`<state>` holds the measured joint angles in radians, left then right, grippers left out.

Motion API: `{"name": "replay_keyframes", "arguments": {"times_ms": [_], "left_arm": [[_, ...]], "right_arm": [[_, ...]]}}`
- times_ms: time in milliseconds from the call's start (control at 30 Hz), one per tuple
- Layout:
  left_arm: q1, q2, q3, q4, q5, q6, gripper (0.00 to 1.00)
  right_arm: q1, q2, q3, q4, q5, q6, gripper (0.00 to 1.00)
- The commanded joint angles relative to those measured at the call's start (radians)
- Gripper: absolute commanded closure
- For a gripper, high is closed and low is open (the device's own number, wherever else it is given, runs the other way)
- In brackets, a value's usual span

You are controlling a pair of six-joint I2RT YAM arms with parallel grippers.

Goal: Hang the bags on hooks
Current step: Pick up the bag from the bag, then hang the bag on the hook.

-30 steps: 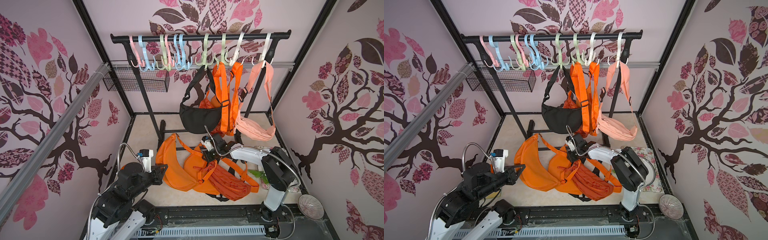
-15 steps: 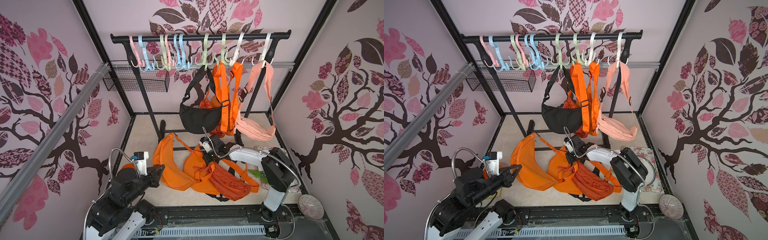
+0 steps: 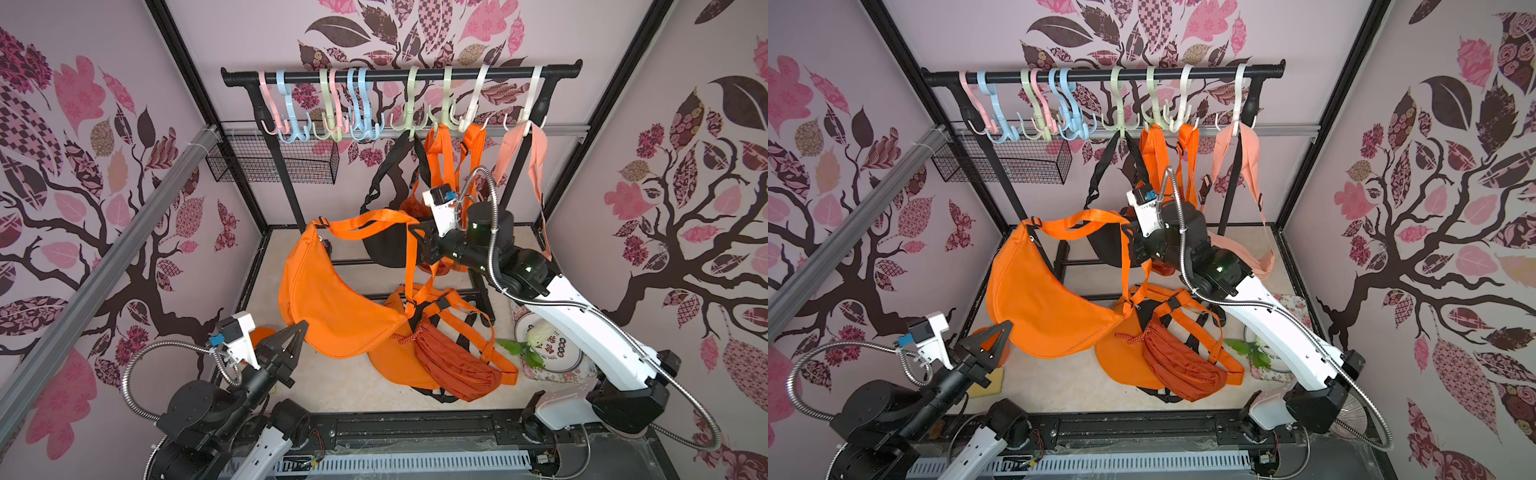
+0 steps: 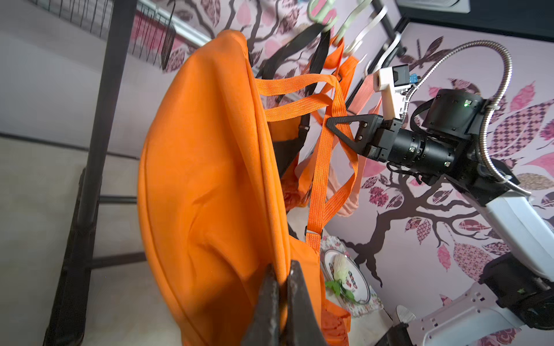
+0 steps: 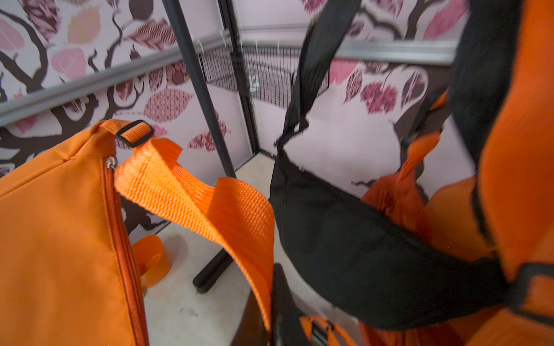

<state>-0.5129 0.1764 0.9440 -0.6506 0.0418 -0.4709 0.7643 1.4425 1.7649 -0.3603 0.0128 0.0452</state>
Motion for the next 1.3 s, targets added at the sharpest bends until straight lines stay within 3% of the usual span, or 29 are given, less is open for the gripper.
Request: {"name": "replay_keyframes", "arguments": {"times_ms": [0,100,233,333,500,667,1267], "left_arm": [[0.004,0.038,0.100,0.170,0.036,0.102,1.00],[0.004,0.124,0.170,0.179,0.062,0.158,1.00],[0.005,0.189,0.212,0.231,0.061,0.202,1.00],[0.004,0.237,0.240,0.251,0.056,0.225,1.00],[0.005,0.308,0.280,0.270,0.056,0.268,1.00],[0.004,0.353,0.304,0.294,0.033,0.284,1.00],[0.004,0.535,0.426,0.155,0.033,0.306,1.00]], "right_arm": [[-0.004,0.086,0.175,0.042,0.084,-0.087,1.00],[-0.004,0.206,0.399,0.050,0.100,-0.125,1.00],[-0.010,0.444,0.812,-0.030,0.117,-0.167,1.00],[-0.015,0.584,1.013,-0.027,0.137,-0.186,1.00],[-0.027,0.575,0.872,0.220,0.140,-0.197,1.00],[-0.040,0.662,1.000,0.291,0.147,-0.192,1.00],[-0.076,0.845,1.008,0.548,0.133,-0.172,1.00]]}}
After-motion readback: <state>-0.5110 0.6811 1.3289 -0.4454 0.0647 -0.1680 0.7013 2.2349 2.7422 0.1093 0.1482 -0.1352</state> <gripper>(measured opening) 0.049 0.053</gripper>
